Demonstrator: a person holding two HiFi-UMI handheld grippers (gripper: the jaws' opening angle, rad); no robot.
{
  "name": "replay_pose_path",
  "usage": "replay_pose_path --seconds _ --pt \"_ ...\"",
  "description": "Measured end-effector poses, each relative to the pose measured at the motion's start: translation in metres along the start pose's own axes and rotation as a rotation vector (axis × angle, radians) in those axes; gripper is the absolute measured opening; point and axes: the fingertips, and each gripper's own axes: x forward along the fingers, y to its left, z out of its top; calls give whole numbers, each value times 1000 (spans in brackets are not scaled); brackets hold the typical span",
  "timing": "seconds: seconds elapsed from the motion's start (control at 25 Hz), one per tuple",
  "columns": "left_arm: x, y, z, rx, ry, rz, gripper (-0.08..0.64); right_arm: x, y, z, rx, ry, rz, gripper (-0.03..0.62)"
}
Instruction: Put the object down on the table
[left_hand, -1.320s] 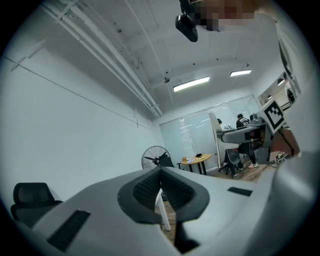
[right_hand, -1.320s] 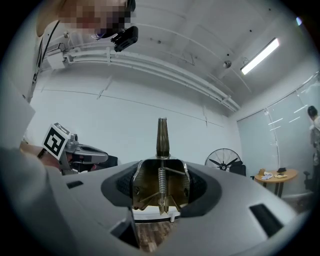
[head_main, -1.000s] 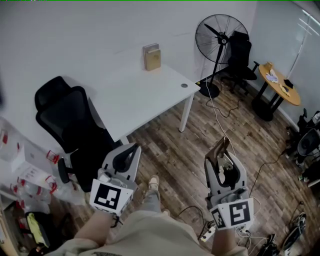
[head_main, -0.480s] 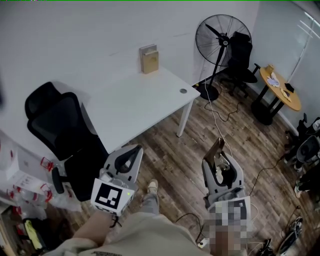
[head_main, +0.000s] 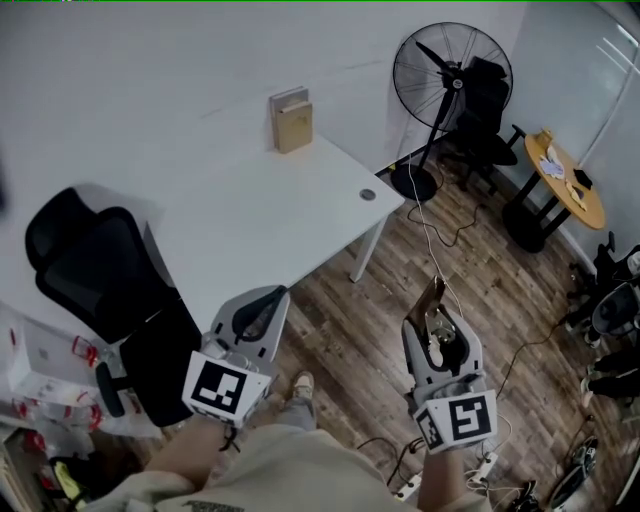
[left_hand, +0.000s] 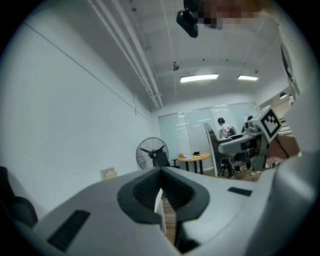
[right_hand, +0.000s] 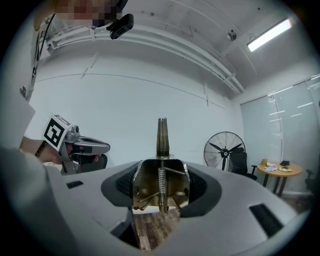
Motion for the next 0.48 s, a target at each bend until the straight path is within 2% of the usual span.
replay_pose_path --seconds 0.48 --pt "78 81 -6 -26 -35 -56 20 113 -16 -4 -11 62 2 215"
